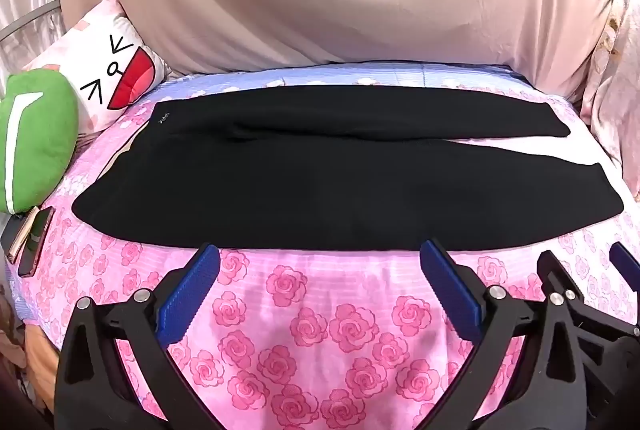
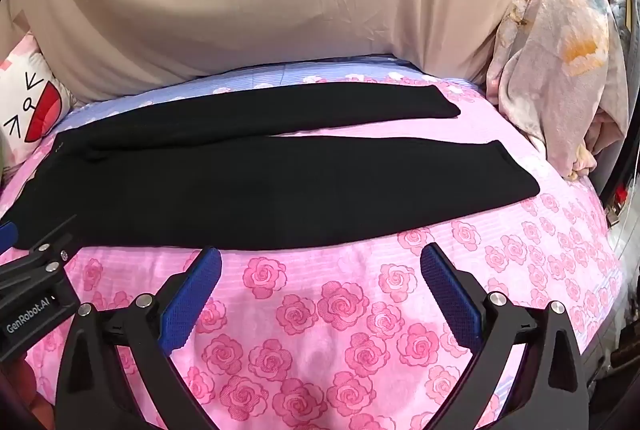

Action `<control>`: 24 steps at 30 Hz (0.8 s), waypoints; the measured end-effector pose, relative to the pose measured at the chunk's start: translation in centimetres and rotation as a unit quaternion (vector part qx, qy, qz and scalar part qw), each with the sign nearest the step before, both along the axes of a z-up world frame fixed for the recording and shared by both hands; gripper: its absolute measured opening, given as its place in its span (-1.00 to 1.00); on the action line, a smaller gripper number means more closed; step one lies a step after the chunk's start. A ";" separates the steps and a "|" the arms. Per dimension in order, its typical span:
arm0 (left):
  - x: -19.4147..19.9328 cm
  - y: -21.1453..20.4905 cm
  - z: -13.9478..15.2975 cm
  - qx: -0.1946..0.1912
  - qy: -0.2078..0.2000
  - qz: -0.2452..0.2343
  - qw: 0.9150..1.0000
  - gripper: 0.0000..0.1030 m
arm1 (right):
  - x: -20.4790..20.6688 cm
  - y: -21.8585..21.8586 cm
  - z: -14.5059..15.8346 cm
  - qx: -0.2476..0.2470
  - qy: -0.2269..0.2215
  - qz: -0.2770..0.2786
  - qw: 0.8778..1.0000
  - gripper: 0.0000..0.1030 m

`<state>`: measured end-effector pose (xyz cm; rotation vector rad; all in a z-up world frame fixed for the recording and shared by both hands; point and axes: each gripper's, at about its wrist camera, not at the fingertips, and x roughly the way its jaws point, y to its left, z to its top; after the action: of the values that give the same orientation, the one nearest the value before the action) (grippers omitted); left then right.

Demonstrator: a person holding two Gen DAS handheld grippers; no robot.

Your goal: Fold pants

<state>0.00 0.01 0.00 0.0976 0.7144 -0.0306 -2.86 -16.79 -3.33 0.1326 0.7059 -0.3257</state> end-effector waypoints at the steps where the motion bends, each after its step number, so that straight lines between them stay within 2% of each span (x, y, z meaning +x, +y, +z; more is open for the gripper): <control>1: 0.0 0.0 0.0 0.001 -0.001 0.002 1.000 0.90 | 0.0 -0.1 0.0 0.000 0.001 0.000 1.000 0.90; 3: 0.0 0.0 0.0 0.003 -0.001 0.005 1.000 0.90 | 0.0 -0.4 -0.1 0.004 0.004 0.001 1.000 0.90; 5: 0.2 0.0 -0.8 0.000 0.016 0.004 1.000 0.90 | 0.1 0.1 -0.4 -0.012 -0.002 0.002 1.000 0.90; 24: 0.6 0.1 -1.6 0.005 0.016 0.001 1.000 0.91 | 0.3 0.3 -0.1 -0.011 0.003 0.003 1.000 0.90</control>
<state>0.56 0.13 -1.64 0.1065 0.7475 -0.0274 -2.61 -16.48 -3.46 0.1085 0.7089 -0.3278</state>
